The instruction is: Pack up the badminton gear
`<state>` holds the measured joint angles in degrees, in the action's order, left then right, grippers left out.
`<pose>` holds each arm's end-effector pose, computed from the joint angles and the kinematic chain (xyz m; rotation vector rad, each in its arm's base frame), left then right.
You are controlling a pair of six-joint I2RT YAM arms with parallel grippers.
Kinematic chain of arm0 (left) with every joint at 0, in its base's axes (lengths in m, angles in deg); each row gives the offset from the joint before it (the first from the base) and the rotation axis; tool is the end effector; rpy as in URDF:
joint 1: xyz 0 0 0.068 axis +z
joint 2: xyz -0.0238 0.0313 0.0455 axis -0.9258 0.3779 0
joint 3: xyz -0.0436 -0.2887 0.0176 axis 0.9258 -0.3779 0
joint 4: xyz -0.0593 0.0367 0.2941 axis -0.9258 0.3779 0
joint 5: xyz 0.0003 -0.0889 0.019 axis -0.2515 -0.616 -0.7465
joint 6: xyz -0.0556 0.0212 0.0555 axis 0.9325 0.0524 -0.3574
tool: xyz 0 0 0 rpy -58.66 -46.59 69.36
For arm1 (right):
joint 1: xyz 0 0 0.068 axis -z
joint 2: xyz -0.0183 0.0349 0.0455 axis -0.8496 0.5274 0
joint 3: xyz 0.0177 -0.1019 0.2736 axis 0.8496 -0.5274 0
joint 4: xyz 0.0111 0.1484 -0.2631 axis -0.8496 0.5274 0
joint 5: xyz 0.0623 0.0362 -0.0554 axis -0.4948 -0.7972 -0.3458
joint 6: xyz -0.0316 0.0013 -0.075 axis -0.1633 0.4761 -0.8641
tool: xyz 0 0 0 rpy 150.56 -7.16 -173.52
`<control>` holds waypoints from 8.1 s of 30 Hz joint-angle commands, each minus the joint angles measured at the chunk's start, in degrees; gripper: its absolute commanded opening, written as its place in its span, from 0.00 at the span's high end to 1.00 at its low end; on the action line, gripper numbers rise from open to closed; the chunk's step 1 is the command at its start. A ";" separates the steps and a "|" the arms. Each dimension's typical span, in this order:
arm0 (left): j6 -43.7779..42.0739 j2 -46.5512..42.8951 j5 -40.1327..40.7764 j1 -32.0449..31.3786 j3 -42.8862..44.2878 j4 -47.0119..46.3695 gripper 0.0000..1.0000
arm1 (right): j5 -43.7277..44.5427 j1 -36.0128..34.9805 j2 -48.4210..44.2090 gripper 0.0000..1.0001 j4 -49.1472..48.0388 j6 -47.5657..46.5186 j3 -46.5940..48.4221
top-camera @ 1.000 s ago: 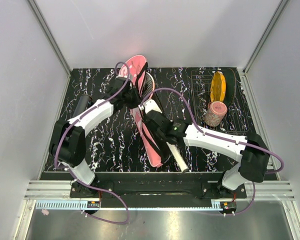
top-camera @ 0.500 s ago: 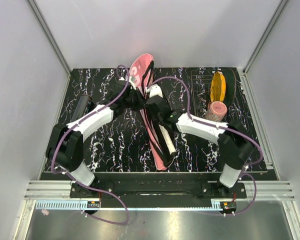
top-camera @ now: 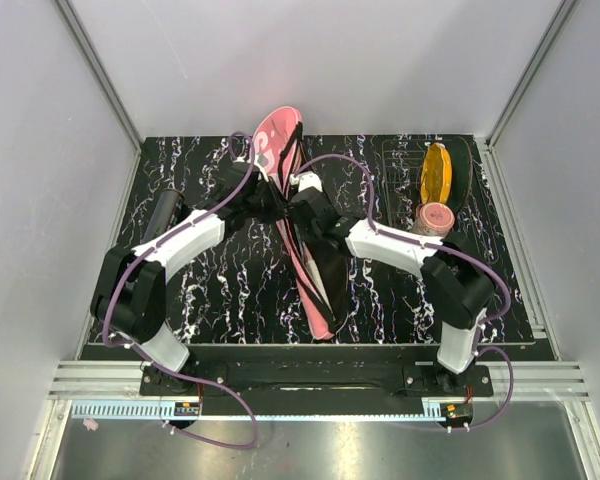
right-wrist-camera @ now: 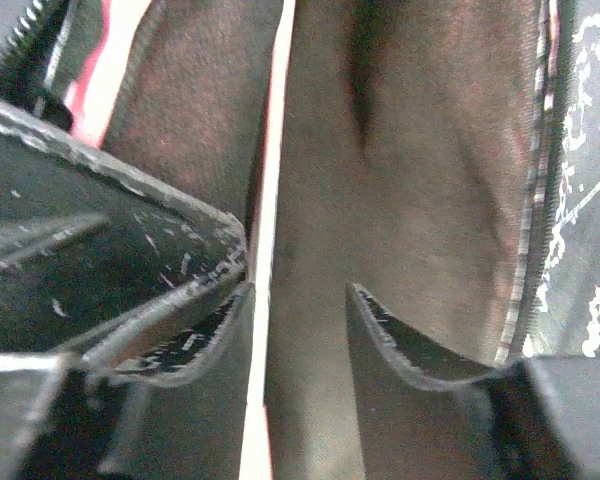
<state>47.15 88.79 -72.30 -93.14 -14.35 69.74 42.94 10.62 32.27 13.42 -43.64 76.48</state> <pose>0.3831 -0.2014 0.2387 -0.2430 2.3107 -0.9483 0.3470 0.3438 0.2012 -0.4569 2.1632 0.2050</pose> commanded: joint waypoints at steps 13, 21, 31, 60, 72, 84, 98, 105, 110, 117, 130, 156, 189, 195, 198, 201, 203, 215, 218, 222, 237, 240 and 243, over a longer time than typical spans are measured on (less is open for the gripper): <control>-0.23 -2.60 -4.90 -2.17 0.82 -5.25 1.00 | -19.80 11.15 -25.73 0.03 16.56 0.68 -7.73; -1.99 -4.18 -7.01 -2.17 1.26 -2.79 1.00 | -27.99 18.28 -16.95 0.01 17.17 2.18 7.21; -2.87 -5.76 -9.38 -2.17 0.47 -2.87 1.00 | -35.53 24.17 -2.63 0.16 11.29 1.82 9.68; -17.46 -2.78 2.65 -12.09 2.66 4.94 0.29 | -45.75 24.26 -5.42 1.00 -4.89 47.86 0.19; -21.59 3.20 22.25 -17.63 9.61 13.83 0.41 | -43.11 24.00 -9.99 1.00 -5.24 54.20 -3.50; -21.94 0.40 20.59 -17.55 7.59 11.80 1.00 | -49.86 24.78 -12.36 0.38 2.04 22.98 -2.10; -23.00 -6.20 9.88 -14.56 1.96 8.38 1.00 | -69.89 39.46 -1.40 0.39 -0.84 15.88 13.45; -22.73 -6.29 7.40 -13.86 1.87 7.06 1.00 | -79.03 40.17 9.85 0.41 -2.86 18.26 23.82; -22.47 -6.55 6.79 -13.42 1.61 6.18 1.00 | -79.40 40.52 12.41 0.41 -1.82 16.85 25.77; -21.94 -6.38 5.38 -12.54 1.17 5.57 1.00 | -81.15 40.78 15.93 0.47 -1.11 16.15 28.05; -21.50 -6.29 4.06 -12.45 1.08 5.57 1.00 | -81.86 40.87 17.78 0.58 -0.94 16.06 29.90; -20.10 -5.24 6.26 -12.19 1.43 6.01 1.00 | -82.74 40.69 17.52 1.00 -2.17 19.66 29.64; -15.53 -1.64 9.68 -7.71 17.14 8.64 0.44 | -77.56 35.86 9.17 1.00 -14.12 33.73 18.56; -12.27 8.02 20.49 -5.07 31.18 8.99 0.34 | -77.21 34.63 9.52 1.00 -13.25 32.85 19.61; -13.94 16.45 21.64 -4.63 41.81 12.06 0.33 | -76.50 34.02 9.34 1.00 -11.58 31.62 20.93; -14.12 22.53 20.68 -4.54 48.43 14.00 0.30 | -76.24 33.49 9.52 1.00 -10.34 30.74 21.99; -14.29 24.20 20.41 -4.54 48.98 11.38 0.23 | -75.89 33.05 9.69 1.00 -9.47 30.13 22.69; -16.32 27.46 28.49 -4.19 50.21 9.79 0.67 | -74.66 29.89 10.66 1.00 -6.93 28.98 24.62; -16.49 26.85 34.02 -3.66 50.65 10.14 0.92 | -73.35 28.66 9.61 1.00 -4.99 28.10 24.01; -16.67 24.92 42.19 -2.52 50.21 10.14 1.00 | -71.93 26.38 7.41 1.00 -3.57 27.40 21.99; -13.95 20.96 45.64 8.37 47.40 8.12 1.00 | -68.24 19.25 -8.49 1.00 -1.91 21.60 0.56; -13.59 20.43 45.37 11.35 47.31 7.85 1.00 | -66.14 19.07 -12.45 1.00 2.13 17.48 -4.28; -13.50 20.43 45.11 14.17 46.96 6.89 1.00 | -63.85 19.07 -15.61 1.00 6.09 14.04 -7.10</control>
<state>33.81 113.64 -30.92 -83.50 32.36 83.42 -20.97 30.32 23.11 14.53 -23.75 71.65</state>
